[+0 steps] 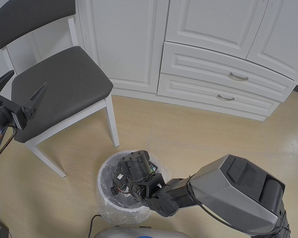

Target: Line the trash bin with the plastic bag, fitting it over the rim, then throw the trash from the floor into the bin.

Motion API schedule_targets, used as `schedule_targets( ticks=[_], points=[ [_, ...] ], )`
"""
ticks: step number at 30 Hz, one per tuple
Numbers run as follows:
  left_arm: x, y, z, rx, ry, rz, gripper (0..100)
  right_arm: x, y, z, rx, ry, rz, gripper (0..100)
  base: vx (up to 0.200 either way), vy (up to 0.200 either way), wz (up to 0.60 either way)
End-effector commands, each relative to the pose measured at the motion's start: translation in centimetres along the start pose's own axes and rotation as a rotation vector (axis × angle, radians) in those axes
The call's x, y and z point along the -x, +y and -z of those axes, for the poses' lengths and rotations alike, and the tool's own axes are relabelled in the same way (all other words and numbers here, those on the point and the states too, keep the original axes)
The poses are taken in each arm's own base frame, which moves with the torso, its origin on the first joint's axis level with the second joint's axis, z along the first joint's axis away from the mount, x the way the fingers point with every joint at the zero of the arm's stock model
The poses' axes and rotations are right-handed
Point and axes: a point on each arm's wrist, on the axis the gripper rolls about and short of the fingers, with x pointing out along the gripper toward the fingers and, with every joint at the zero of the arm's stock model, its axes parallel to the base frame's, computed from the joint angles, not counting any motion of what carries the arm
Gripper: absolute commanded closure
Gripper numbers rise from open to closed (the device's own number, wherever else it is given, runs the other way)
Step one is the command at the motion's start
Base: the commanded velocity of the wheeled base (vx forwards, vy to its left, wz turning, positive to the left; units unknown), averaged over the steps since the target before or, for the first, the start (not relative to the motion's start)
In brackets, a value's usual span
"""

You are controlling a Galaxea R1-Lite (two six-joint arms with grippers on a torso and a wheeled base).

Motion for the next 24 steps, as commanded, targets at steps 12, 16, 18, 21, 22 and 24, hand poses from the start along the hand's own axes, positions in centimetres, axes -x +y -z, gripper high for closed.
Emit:
schedule_targets(
  ticks=[12,16,18,21,22,24],
  points=[
    [-0.1,0.2,-0.1,-0.001,-0.003,-0.014,0,-0.5,-0.3,1.9,0.037,0.077,-0.008,100,0.0,0.0,0.0],
    [-0.1,0.2,-0.1,-0.001,-0.003,-0.014,0,-1.0,-0.7,1.8,0.04,0.081,0.019,100,0.0,0.0,0.0],
    [-0.1,0.2,-0.1,-0.002,-0.003,-0.014,0,-1.4,-0.8,2.0,0.05,0.081,0.033,100,0.0,0.0,0.0],
    [-0.1,0.2,0.0,-0.003,-0.001,-0.015,0,-2.0,-1.2,1.9,0.064,0.072,0.049,100,0.0,0.0,0.0],
    [-0.1,0.2,0.0,-0.003,-0.002,-0.013,0,-2.1,-1.3,1.8,0.064,0.068,0.052,100,0.0,0.0,0.0],
    [-0.1,0.2,0.0,-0.003,-0.002,-0.013,0,-2.2,-1.3,1.8,0.065,0.068,0.054,100,0.0,0.0,0.0]
  ],
)
